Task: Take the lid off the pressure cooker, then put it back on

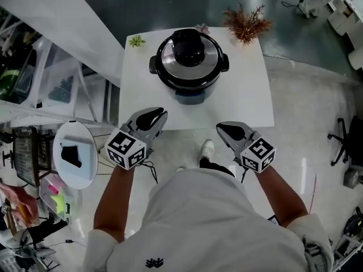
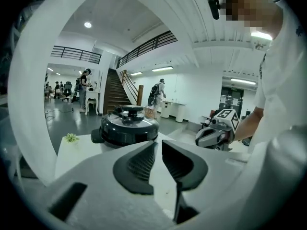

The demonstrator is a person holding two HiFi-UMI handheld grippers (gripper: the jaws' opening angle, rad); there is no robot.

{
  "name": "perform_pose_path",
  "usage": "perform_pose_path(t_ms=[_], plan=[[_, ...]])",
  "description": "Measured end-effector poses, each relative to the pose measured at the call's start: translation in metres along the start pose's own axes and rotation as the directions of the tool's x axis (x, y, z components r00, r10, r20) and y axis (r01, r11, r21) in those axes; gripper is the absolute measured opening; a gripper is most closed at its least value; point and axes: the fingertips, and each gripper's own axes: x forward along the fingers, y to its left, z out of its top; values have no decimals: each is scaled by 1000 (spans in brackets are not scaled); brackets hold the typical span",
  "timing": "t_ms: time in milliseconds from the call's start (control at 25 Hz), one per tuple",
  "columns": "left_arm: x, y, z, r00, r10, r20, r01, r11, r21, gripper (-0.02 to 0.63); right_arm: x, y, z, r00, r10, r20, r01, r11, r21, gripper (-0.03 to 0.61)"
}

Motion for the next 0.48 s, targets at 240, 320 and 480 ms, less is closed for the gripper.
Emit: perform_pose_path(t_ms=[240,320,480], plan=[[-44,-51,-41,998,-62,-29,62,998,-5,6,6,65,-11,1000,7,1,-7,1000,-6,14],[-58,-67,-52,995,-84,-47,84,996,2,6,5,85,-14,1000,9,1,-9,1000,-10,14],[-84,-94,-71,990,-117,-78,119,993,15,6,4,117,-19,1000,-1,8,1,1000,-15,14]])
